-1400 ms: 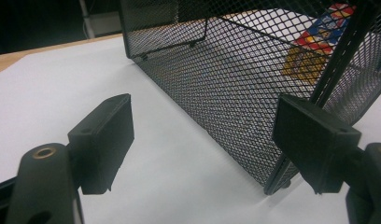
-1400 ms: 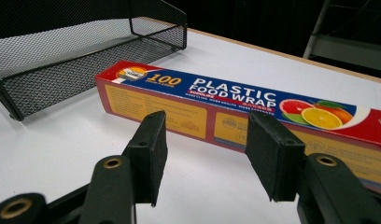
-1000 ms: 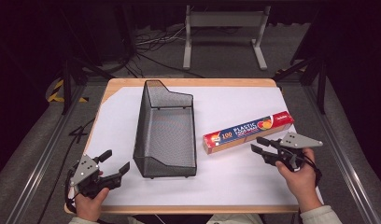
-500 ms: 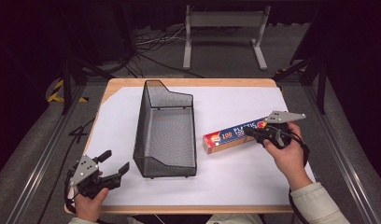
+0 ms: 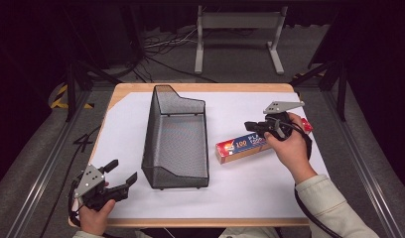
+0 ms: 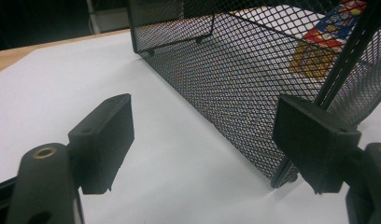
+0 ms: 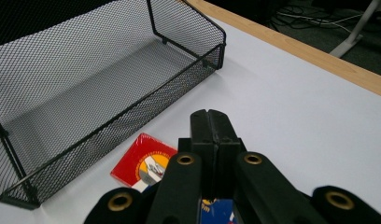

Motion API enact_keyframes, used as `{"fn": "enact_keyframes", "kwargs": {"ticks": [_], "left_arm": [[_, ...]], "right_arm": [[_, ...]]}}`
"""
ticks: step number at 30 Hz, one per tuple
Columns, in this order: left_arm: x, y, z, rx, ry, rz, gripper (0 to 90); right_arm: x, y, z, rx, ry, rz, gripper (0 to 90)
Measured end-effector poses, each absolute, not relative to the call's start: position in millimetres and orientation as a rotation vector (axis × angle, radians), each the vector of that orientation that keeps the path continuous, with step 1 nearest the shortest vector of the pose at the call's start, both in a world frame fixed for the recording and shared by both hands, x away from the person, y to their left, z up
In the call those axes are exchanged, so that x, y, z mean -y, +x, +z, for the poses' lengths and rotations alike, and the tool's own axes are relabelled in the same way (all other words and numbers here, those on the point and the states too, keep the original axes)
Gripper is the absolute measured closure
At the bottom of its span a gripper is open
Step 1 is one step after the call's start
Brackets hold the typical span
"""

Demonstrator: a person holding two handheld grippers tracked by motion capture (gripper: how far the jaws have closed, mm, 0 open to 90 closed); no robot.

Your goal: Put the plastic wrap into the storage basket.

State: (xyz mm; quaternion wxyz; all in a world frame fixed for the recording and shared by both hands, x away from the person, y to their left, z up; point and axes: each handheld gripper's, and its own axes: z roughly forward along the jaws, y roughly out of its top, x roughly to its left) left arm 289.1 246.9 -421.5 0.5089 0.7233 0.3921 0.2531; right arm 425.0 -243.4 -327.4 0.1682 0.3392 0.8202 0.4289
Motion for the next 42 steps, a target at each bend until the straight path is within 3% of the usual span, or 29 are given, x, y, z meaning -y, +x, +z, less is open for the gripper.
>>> {"fn": "enact_keyframes", "kwargs": {"ticks": [19,42], "left_arm": [[-248.7,289.2,-421.6,-0.95,1.743,0.618,21.8],[-246.2,291.5,-424.4,-0.93,1.761,0.587,21.3]], "right_arm": [[190.5,470.7,-341.9,-2.453,1.011,1.085,90.0],[177.2,497.9,-388.4,-2.629,1.131,0.773,90.0]]}}
